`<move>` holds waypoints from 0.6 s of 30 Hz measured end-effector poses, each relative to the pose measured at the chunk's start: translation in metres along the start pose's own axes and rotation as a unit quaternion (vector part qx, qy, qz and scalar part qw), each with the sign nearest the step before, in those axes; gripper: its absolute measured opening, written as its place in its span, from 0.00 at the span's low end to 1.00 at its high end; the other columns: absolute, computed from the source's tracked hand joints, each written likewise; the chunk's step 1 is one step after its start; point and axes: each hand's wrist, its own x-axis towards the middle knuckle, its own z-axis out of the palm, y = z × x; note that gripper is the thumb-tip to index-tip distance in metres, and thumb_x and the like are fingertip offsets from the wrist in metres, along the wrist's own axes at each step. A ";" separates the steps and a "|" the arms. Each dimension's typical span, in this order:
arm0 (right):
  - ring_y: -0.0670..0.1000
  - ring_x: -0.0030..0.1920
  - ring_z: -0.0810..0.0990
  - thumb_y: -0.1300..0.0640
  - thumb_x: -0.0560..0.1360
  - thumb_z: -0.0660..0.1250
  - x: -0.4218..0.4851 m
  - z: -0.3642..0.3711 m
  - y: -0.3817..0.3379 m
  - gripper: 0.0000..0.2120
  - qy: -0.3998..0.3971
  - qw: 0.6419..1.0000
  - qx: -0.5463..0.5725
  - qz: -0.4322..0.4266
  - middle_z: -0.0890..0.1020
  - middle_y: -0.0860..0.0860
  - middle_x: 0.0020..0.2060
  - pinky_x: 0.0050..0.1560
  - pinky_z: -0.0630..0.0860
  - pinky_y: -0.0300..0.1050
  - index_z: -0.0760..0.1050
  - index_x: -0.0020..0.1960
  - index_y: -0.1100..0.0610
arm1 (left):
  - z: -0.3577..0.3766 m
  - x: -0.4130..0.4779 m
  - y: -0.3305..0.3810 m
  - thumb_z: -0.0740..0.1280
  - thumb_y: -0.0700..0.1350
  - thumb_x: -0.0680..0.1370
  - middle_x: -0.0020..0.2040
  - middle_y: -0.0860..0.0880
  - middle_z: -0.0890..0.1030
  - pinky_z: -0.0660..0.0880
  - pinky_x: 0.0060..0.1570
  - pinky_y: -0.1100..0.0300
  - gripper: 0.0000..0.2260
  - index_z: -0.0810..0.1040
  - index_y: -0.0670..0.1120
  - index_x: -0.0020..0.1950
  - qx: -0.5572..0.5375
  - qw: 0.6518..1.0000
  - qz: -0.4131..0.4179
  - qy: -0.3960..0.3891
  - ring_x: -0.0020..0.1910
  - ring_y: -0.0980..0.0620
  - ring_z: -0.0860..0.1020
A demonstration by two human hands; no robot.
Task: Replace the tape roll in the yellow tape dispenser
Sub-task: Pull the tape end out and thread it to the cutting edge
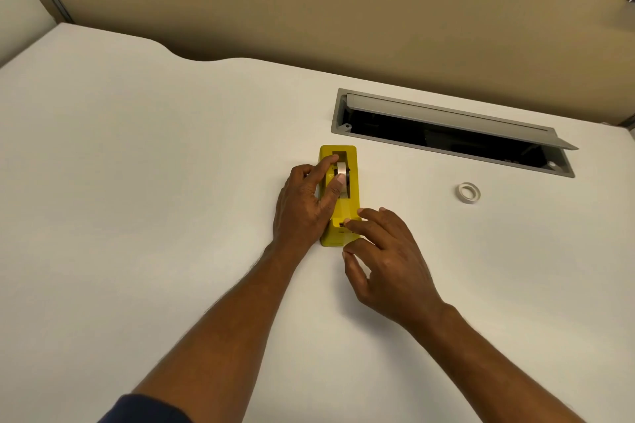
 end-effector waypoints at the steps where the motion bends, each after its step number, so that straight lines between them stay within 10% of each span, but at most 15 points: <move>1: 0.56 0.61 0.78 0.53 0.72 0.68 -0.002 0.000 -0.001 0.07 -0.007 1.000 0.000 0.005 0.83 0.54 0.55 0.67 0.70 0.55 0.81 0.45 0.56 | 0.000 0.000 0.000 0.54 0.66 0.75 0.62 0.48 0.73 0.70 0.52 0.59 0.24 0.69 0.59 0.68 0.001 1.000 0.002 0.000 0.59 0.52 0.73; 18: 0.51 0.59 0.77 0.52 0.73 0.67 0.015 -0.034 0.000 0.08 -0.017 0.993 0.108 0.039 0.83 0.52 0.53 0.62 0.70 0.44 0.80 0.47 0.55 | -0.017 -0.004 0.016 0.53 0.62 0.77 0.67 0.45 0.72 0.72 0.61 0.52 0.27 0.56 0.56 0.75 -0.040 0.998 -0.015 -0.053 0.63 0.48 0.72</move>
